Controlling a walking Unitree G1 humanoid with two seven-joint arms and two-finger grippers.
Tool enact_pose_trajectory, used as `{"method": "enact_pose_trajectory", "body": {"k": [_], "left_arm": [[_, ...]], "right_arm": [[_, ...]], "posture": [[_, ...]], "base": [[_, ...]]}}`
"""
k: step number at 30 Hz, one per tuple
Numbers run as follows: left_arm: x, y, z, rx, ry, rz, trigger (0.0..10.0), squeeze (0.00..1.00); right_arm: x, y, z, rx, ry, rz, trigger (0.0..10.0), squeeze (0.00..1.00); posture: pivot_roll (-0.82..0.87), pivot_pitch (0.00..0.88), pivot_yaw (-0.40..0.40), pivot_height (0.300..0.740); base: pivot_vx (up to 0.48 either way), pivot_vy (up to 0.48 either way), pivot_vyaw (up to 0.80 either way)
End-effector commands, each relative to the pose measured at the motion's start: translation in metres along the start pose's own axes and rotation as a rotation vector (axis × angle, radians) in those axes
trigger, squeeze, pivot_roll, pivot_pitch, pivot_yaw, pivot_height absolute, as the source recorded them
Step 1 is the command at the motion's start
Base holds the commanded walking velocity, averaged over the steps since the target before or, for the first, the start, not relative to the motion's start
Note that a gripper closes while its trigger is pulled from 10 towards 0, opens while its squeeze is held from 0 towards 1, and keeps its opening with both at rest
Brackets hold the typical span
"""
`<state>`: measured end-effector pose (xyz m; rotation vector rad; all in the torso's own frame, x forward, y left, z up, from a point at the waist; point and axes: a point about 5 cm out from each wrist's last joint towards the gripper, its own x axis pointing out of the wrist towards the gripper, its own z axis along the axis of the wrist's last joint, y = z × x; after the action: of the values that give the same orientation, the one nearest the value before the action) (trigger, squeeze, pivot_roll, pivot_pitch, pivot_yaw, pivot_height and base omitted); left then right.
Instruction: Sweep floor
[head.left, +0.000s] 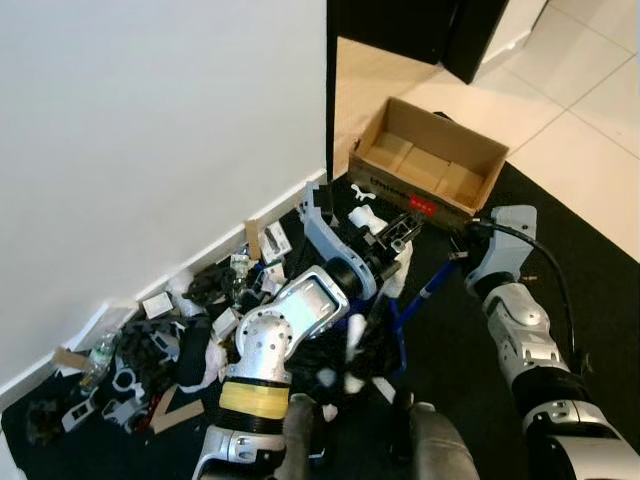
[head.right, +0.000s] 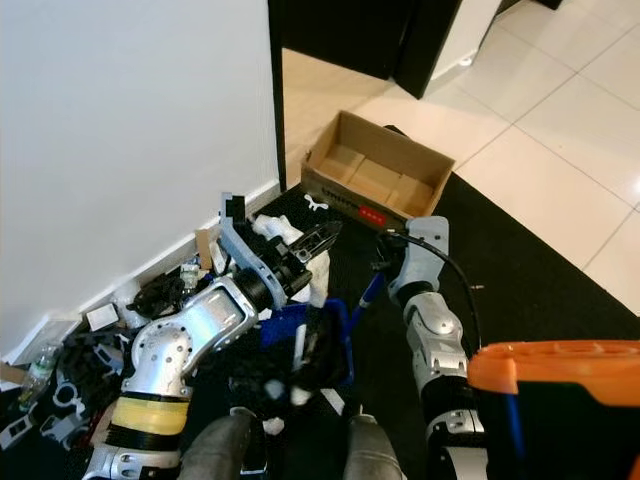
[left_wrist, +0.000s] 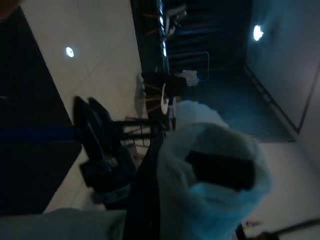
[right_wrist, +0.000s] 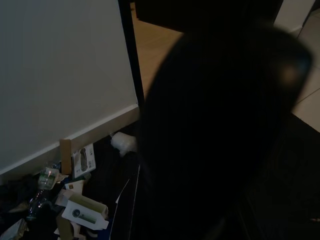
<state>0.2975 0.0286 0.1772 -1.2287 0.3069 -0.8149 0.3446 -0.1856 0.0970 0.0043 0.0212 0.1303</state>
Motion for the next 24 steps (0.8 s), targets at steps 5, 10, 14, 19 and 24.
{"method": "enact_pose_trajectory", "body": {"k": [5,10,14,19,24], "left_arm": [[0.017,-0.014,-0.019,-0.104,-0.009,-0.099,10.0,0.00],[0.010,-0.007,-0.015,-0.024,0.007,-0.067,10.0,0.00],[0.008,-0.004,-0.011,0.141,0.024,-0.049,10.0,0.00],[0.001,-0.013,0.008,0.348,0.025,-0.073,10.0,0.00],[-0.016,-0.027,0.052,0.548,-0.021,0.010,10.0,0.00]], "right_arm": [[-0.017,0.003,-0.040,0.054,0.167,-0.018,10.0,0.00],[-0.017,-0.001,-0.039,0.059,0.160,-0.027,10.0,0.00],[-0.012,-0.006,-0.019,0.201,0.063,-0.047,10.0,0.00],[-0.010,-0.010,0.009,0.223,-0.049,-0.023,10.0,0.00],[-0.015,-0.012,0.033,0.193,-0.133,0.000,10.0,0.00]], "posture": [[0.08,0.297,0.045,0.740],[0.08,0.296,0.041,0.740],[0.08,0.294,0.034,0.740],[0.08,0.285,0.040,0.740],[0.09,0.268,0.046,0.740]], "base": [[0.000,0.000,0.00],[0.000,0.000,0.00],[0.000,0.000,0.00],[0.000,0.000,0.00],[0.000,0.000,0.00]]}}
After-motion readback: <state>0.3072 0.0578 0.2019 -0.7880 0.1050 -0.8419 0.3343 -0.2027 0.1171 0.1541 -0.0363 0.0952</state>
